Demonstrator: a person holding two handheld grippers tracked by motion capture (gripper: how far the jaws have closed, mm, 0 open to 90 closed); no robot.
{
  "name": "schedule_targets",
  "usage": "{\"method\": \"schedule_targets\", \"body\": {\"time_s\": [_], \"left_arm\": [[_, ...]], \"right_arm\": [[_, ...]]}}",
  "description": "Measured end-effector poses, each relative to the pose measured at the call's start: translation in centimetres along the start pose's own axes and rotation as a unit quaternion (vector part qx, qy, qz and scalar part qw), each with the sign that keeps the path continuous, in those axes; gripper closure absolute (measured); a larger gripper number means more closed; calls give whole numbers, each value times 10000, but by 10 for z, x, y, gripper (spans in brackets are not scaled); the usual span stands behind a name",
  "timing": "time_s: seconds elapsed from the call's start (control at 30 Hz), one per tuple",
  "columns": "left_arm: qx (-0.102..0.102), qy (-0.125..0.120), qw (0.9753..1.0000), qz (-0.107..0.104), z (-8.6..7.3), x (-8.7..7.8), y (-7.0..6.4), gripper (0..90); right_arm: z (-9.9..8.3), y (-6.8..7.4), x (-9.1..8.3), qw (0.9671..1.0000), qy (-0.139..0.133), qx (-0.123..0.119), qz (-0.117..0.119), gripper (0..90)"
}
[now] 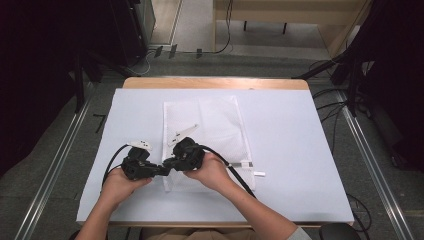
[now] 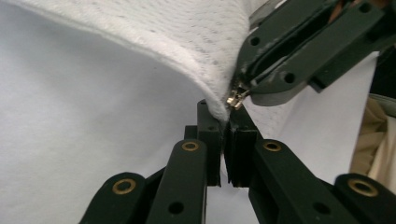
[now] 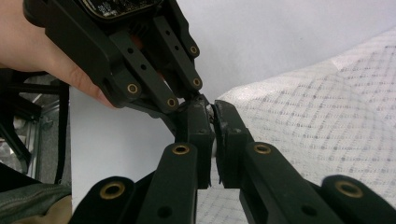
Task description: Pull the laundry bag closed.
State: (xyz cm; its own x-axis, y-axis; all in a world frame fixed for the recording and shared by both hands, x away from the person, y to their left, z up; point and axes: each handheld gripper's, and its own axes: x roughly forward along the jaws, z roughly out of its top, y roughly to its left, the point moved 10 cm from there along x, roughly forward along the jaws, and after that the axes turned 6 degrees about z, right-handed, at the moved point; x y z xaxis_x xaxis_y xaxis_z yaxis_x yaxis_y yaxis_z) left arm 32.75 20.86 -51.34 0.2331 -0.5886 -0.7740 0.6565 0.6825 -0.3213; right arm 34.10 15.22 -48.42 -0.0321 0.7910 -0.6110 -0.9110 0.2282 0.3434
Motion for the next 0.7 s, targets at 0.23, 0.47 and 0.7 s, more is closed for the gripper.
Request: {"method": "schedule_targets", "body": {"time_s": [0.23, 0.47, 0.7], "left_arm": [[-4, 122, 9999, 35, -2, 0, 0, 886], [-15, 142, 9999, 92, -2, 0, 1, 891], [66, 74, 9997, 229, 1, -4, 0, 897]], "right_arm": [[-4, -4, 3, 10000, 19, 84, 15, 880], [-8, -9, 4, 9998, 2, 152, 115, 882], [-9, -11, 1, 10000, -56, 59, -26, 884]]}}
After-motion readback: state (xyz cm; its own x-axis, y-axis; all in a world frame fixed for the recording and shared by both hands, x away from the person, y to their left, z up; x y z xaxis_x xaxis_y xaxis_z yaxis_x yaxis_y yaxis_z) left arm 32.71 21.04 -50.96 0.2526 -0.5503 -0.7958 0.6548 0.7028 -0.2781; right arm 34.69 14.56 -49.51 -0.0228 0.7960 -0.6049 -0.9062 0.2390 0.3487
